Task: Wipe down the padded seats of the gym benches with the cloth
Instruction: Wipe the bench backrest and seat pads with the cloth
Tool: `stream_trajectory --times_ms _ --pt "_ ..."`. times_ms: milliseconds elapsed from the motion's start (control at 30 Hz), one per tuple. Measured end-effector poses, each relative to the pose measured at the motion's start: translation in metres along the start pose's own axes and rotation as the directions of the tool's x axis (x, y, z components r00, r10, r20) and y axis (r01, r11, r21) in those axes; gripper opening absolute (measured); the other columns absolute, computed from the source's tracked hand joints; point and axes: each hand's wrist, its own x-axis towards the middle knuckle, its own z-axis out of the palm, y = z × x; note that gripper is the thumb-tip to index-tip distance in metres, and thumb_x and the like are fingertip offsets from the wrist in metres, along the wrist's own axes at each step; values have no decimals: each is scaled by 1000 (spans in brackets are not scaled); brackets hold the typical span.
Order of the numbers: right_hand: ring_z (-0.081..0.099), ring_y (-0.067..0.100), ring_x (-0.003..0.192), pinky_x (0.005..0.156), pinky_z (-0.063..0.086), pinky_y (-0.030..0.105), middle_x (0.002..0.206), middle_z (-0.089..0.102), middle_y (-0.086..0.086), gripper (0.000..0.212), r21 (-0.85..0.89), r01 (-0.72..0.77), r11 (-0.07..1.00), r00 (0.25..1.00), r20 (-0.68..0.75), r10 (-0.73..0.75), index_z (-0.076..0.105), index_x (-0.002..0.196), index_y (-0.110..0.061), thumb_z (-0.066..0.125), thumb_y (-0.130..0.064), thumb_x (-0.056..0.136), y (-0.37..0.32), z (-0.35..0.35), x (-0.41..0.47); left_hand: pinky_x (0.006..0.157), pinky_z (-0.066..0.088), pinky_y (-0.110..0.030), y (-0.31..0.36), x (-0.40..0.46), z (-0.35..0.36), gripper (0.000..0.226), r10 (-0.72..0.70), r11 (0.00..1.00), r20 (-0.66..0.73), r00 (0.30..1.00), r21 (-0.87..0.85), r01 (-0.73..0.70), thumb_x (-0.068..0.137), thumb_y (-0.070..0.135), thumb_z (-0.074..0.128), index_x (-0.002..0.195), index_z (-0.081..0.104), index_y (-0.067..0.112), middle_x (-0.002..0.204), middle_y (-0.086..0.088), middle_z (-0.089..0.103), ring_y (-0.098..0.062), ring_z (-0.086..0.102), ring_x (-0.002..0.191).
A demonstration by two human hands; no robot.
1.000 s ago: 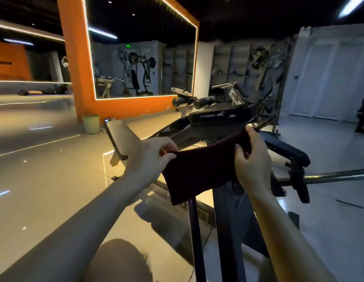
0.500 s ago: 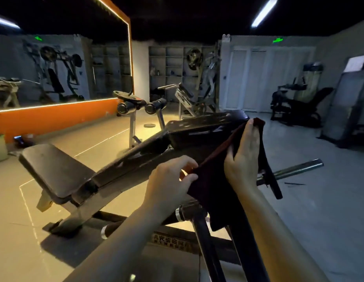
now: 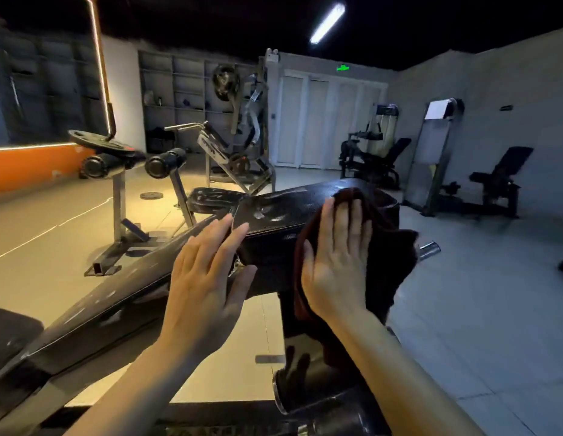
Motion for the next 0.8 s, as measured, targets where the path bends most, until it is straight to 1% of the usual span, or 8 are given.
stream_trajectory --times_ms 133,233,300,400,567,633,733,800 --pt "-11 18 150 121 -11 39 161 6 7 67 1 154 988 985 81 -154 6 154 -13 31 -41 99 -17 11 -6 117 20 -49 -9 9 17 56 10 999 27 1000 -46 -8 97 41 37 149 26 24 157 -4 28 -18 20 147" --pt "-10 11 149 120 -14 37 161 5 -2 60 10 180 984 982 63 -180 7 154 -18 17 -48 103 6 4 -1 119 14 -45 -14 12 29 58 46 999 50 998 14 -47 99 44 31 151 24 20 158 -4 28 -16 18 148" --pt "-12 10 149 119 -15 38 161 -3 -6 63 -22 12 1000 999 40 -11 1 155 -22 10 -53 101 22 -3 8 121 8 -41 -17 12 35 59 55 993 70 996 98 -62 99 46 29 151 25 18 158 -4 28 -16 20 147" --pt "2 20 150 121 -6 40 162 12 8 65 -50 -198 979 975 -111 191 10 155 -16 10 -53 102 34 -8 22 121 7 -41 -20 11 40 60 74 983 66 995 164 -84 99 46 29 151 25 16 158 -5 27 -15 22 145" --pt "6 28 150 121 -4 37 161 12 17 69 115 -474 873 839 -243 488 6 153 -12 6 -56 100 11 5 35 120 6 -39 -25 11 44 59 115 982 15 993 150 -116 99 43 29 150 28 13 156 -7 29 -17 25 144" --pt "-1 28 150 120 -9 37 161 5 16 67 94 -441 892 871 -194 451 3 154 -12 6 -54 101 5 6 26 120 7 -39 -25 11 45 58 116 984 -5 993 139 -114 99 41 29 150 28 11 156 -8 30 -17 26 144" --pt "-14 23 150 120 -14 38 162 -7 5 63 1 -222 975 974 -40 222 -6 155 -18 11 -49 103 -4 8 -7 120 8 -40 -25 11 45 58 117 984 -4 993 135 -116 100 40 27 150 27 11 156 -9 29 -19 26 144" --pt "-16 20 149 120 -14 38 161 -12 -3 62 16 -155 988 988 19 154 -11 154 -26 11 -51 102 -9 9 -21 119 11 -41 -26 10 45 58 123 983 9 992 133 -123 100 41 27 150 28 11 156 -10 29 -20 26 144"
